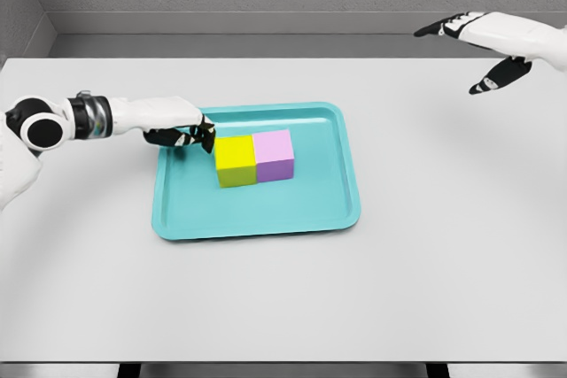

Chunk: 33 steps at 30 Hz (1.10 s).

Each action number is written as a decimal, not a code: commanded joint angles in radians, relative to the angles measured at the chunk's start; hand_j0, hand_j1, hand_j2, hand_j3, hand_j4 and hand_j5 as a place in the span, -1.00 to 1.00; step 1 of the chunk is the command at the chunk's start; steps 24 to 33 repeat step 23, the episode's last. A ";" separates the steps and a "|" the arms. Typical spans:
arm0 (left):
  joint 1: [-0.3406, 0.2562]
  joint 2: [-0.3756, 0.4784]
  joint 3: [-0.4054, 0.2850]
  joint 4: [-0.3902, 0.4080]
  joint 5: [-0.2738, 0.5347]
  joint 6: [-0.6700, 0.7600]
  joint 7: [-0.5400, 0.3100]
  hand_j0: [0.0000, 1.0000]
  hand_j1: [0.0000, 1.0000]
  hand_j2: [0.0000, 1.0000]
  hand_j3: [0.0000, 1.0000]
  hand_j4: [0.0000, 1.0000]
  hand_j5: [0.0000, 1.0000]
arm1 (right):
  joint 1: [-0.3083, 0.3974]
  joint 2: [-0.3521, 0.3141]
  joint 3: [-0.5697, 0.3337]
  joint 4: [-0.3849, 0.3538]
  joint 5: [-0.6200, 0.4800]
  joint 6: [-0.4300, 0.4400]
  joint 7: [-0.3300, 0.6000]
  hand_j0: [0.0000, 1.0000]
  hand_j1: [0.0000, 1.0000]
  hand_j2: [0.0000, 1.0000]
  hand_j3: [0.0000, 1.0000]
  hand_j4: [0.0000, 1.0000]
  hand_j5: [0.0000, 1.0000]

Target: Push two cubes

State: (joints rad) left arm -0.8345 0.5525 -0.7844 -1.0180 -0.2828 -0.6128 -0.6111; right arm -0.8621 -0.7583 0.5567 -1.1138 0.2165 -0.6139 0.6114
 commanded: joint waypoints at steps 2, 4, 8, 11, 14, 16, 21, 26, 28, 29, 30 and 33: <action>-0.002 -0.002 0.010 0.029 0.005 0.002 0.000 -0.16 -0.16 -0.16 -0.16 -0.16 -0.16 | 0.000 -0.003 0.006 -0.011 -0.006 0.003 -0.001 1.00 1.00 1.00 1.00 1.00 1.00; -0.003 -0.002 0.010 0.035 0.007 0.002 0.000 -0.16 -0.16 -0.16 -0.16 -0.16 -0.16 | -0.002 -0.004 0.005 -0.012 -0.006 0.003 -0.001 1.00 1.00 1.00 1.00 1.00 1.00; -0.015 0.010 0.013 0.044 0.011 0.002 0.000 -0.15 -0.15 -0.15 -0.15 -0.15 -0.15 | 0.011 -0.009 0.006 -0.046 -0.006 0.003 -0.001 1.00 1.00 1.00 1.00 1.00 1.00; -0.015 0.159 0.135 0.049 0.079 0.002 0.000 0.68 0.68 0.68 0.68 0.68 0.68 | 0.017 -0.039 0.022 -0.073 -0.008 0.003 -0.001 1.00 1.00 1.00 1.00 1.00 1.00; -0.015 0.179 0.135 0.151 0.106 0.002 0.000 1.00 1.00 1.00 1.00 1.00 1.00 | 0.012 -0.088 0.057 -0.101 -0.074 0.003 -0.001 1.00 1.00 1.00 1.00 1.00 1.00; -0.014 0.179 0.135 0.153 0.106 0.002 0.000 1.00 1.00 1.00 1.00 1.00 1.00 | 0.014 -0.096 0.109 -0.133 -0.129 0.003 -0.001 1.00 1.00 1.00 1.00 1.00 1.00; -0.012 0.172 0.135 0.170 0.109 0.002 0.000 1.00 1.00 1.00 1.00 1.00 1.00 | -0.006 -0.165 0.130 -0.179 -0.131 0.003 -0.001 1.00 1.00 1.00 1.00 1.00 1.00; -0.012 0.172 0.135 0.170 0.109 0.002 0.000 1.00 1.00 1.00 1.00 1.00 1.00 | -0.002 -0.171 0.132 -0.199 -0.131 0.003 -0.001 1.00 1.00 1.00 1.00 1.00 1.00; -0.012 0.172 0.135 0.170 0.109 0.002 0.000 1.00 1.00 1.00 1.00 1.00 1.00 | -0.002 -0.171 0.132 -0.199 -0.131 0.003 -0.001 1.00 1.00 1.00 1.00 1.00 1.00; -0.012 0.172 0.135 0.170 0.109 0.002 0.000 1.00 1.00 1.00 1.00 1.00 1.00 | -0.002 -0.171 0.132 -0.199 -0.131 0.003 -0.001 1.00 1.00 1.00 1.00 1.00 1.00; -0.012 0.172 0.135 0.170 0.109 0.002 0.000 1.00 1.00 1.00 1.00 1.00 1.00 | -0.002 -0.171 0.132 -0.199 -0.131 0.003 -0.001 1.00 1.00 1.00 1.00 1.00 1.00; -0.012 0.172 0.135 0.170 0.109 0.002 0.000 1.00 1.00 1.00 1.00 1.00 1.00 | -0.002 -0.171 0.132 -0.199 -0.131 0.003 -0.001 1.00 1.00 1.00 1.00 1.00 1.00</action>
